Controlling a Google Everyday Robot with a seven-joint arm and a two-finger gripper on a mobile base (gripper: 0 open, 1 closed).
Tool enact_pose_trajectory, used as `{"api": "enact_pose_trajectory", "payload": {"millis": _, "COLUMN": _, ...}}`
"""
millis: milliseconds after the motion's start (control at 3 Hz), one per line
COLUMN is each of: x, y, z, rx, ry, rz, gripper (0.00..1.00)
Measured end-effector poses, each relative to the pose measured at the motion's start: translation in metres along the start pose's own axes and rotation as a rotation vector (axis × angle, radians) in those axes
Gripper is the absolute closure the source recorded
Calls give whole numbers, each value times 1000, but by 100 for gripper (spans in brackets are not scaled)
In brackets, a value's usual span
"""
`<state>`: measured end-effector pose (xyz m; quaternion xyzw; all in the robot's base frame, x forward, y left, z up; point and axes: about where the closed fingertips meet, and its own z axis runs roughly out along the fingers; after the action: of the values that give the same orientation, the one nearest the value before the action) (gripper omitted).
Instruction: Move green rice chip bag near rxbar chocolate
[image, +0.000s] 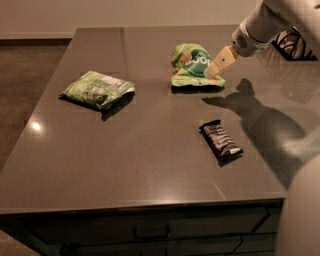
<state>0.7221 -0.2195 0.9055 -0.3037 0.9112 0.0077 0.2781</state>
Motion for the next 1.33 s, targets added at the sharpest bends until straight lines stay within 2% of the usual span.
{"api": "enact_pose_trajectory", "payload": {"millis": 667, "x": -32, "y": 2, "z": 45, "rx": -67, "ry": -5, "rz": 87, "gripper": 0}}
{"api": "enact_pose_trajectory", "payload": {"millis": 1333, "x": -53, "y": 25, "z": 70, "rx": -154, "ry": 3, "rz": 86, "gripper": 0}}
